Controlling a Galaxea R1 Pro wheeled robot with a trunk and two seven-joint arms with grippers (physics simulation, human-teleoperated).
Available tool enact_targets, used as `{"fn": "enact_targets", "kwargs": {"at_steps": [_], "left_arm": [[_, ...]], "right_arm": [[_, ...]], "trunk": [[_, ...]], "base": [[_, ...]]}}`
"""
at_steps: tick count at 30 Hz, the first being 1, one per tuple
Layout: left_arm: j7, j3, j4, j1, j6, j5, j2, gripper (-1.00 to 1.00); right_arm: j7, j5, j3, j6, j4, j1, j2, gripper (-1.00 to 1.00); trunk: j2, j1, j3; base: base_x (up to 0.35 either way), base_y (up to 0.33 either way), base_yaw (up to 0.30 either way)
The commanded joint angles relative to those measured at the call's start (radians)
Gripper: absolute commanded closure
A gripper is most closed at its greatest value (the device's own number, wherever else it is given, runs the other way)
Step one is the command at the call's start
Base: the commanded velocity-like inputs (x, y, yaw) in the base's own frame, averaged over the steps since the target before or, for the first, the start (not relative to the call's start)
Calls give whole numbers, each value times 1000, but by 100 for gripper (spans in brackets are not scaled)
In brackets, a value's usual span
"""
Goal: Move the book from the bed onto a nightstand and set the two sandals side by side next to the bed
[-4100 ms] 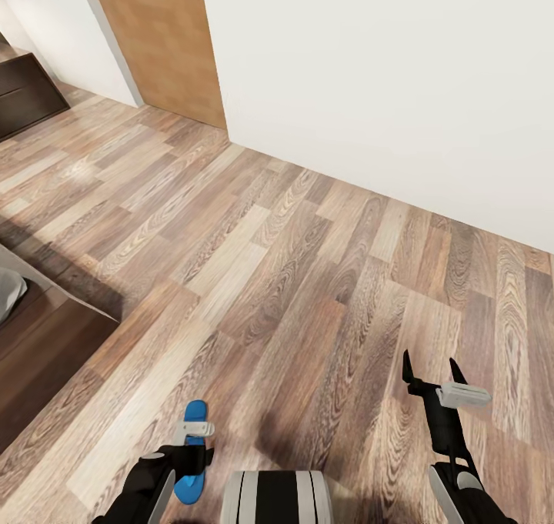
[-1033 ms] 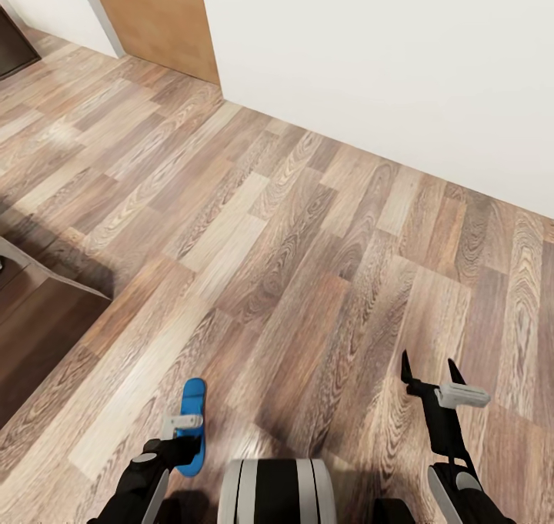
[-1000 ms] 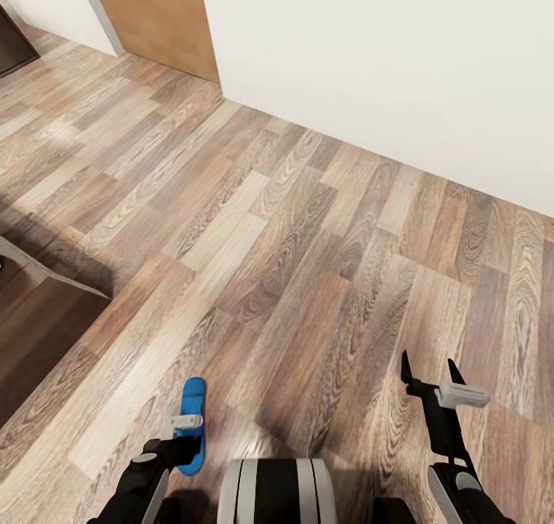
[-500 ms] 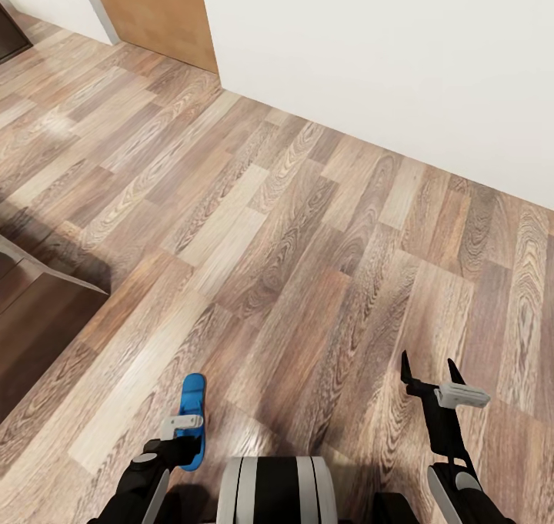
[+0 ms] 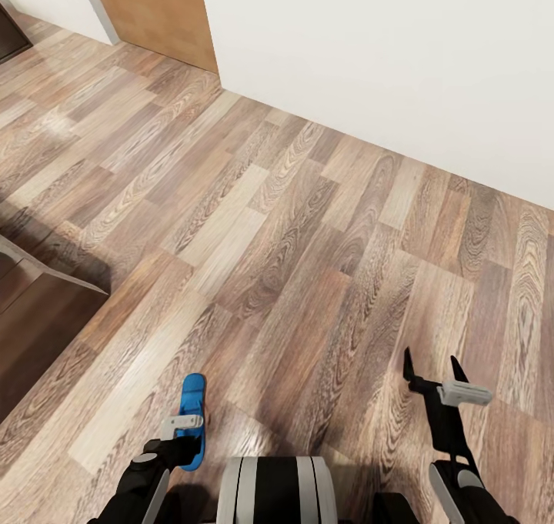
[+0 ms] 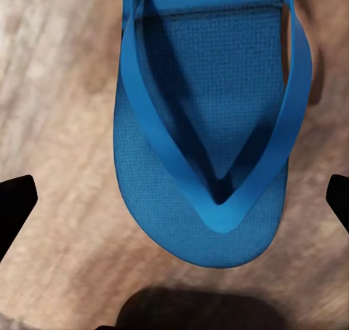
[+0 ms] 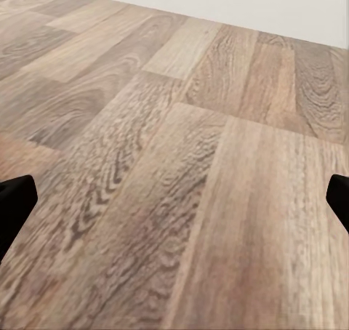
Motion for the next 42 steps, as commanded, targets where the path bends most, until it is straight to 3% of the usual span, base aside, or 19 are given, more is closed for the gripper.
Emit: {"fn": "enact_targets", "kwargs": {"at_steps": [1, 20, 28, 42], "left_arm": [[1, 1, -1, 0, 5, -1, -1, -100], [1, 1, -1, 0, 5, 0, -1, -100], [1, 1, -1, 0, 5, 0, -1, -100], [1, 0, -1, 0, 5, 0, -1, -100]], "right_arm": [[-3, -2, 1, -4, -7, 0, -1, -100], [-5, -3, -12, 4, -66, -3, -7, -100], [-5, -3, -12, 5, -65, -3, -6, -100], [-5, -3, -11, 4, -59, -3, -4, -100]], "trunk": [[0, 0, -1], [0, 0, -1], [-2, 3, -31], [-2, 3, -31]], "base": [[0, 0, 0], [0, 0, 0], [0, 0, 0], [3, 0, 0]]}}
